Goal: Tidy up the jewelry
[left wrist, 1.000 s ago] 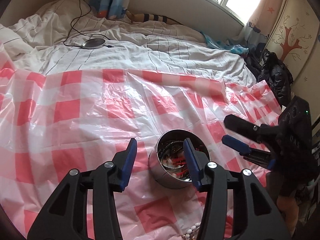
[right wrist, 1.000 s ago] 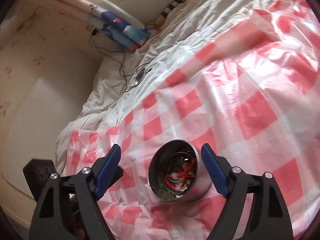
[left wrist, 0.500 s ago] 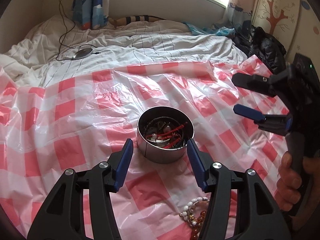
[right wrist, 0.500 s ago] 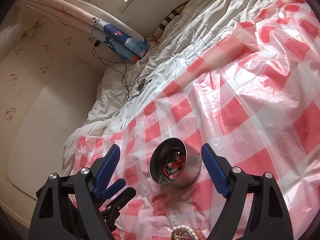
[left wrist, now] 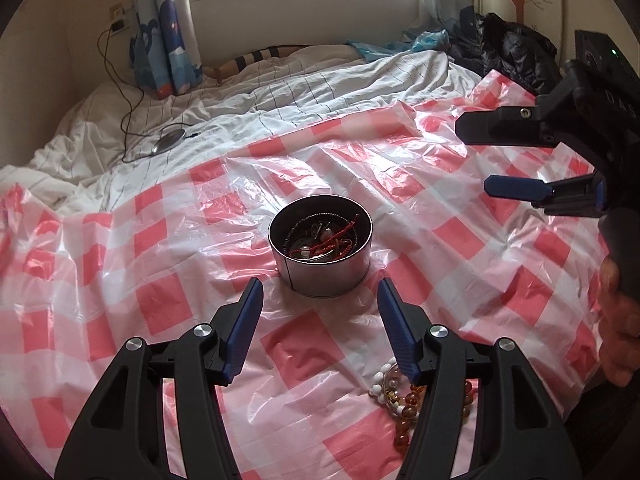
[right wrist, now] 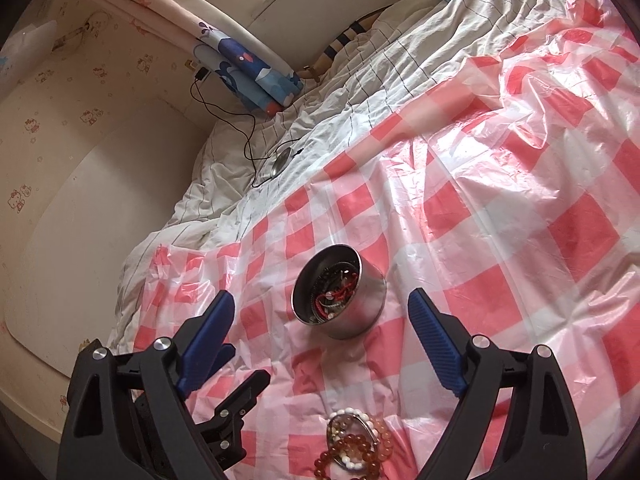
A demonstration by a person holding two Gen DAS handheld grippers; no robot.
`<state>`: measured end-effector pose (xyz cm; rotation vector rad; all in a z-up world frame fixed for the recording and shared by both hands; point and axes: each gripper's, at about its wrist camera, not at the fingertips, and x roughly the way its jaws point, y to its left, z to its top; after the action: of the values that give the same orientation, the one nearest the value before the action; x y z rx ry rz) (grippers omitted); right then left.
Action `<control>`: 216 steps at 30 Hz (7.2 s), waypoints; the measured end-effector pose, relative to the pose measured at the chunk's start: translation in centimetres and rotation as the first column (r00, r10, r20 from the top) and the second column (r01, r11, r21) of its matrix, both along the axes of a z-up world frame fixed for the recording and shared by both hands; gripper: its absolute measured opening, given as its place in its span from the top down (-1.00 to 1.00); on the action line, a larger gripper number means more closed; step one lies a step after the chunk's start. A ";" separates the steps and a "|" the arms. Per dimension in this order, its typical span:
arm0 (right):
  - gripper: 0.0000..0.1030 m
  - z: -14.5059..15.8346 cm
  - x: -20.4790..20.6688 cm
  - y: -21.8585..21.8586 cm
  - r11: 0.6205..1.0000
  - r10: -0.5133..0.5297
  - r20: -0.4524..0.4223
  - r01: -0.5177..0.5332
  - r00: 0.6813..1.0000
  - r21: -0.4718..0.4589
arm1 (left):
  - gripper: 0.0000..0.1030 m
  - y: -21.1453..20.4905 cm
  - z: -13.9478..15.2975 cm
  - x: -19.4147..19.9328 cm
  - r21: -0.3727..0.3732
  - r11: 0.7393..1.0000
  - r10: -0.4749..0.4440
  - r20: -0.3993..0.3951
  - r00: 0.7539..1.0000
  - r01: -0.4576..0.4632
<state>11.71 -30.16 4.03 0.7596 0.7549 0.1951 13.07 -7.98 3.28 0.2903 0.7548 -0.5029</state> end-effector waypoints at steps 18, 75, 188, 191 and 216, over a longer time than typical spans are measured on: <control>-0.73 -1.7 -3.6 -0.8 0.957 0.060 -0.081 -0.080 0.995 -0.279 | -0.16 0.4 -6.5 -0.1 -0.071 0.993 -0.112 -0.286 0.952 0.096; 0.29 -8.7 -2.2 14.1 0.624 0.426 -0.279 -0.503 0.860 -0.597 | 0.79 7.9 -8.0 0.4 0.044 0.998 -0.035 -0.320 0.947 0.052; 0.92 -2.8 6.1 0.0 0.882 -0.037 -0.021 0.022 0.999 -0.470 | -0.08 4.4 3.1 9.0 -0.397 0.900 0.131 -0.148 0.980 -0.180; 0.92 -0.8 6.5 1.9 0.875 0.010 0.038 0.010 0.999 -0.484 | -0.10 4.9 2.9 9.4 -0.415 0.887 0.145 -0.165 0.976 -0.202; -0.56 1.4 2.6 5.2 0.869 0.116 0.010 -0.097 0.993 -0.485 | -0.45 3.1 2.5 5.6 -0.181 0.968 0.173 -0.012 0.985 -0.173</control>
<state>14.36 -25.00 5.44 0.2344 0.7679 0.1112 18.68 -4.84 5.78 0.0544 0.7180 -0.4023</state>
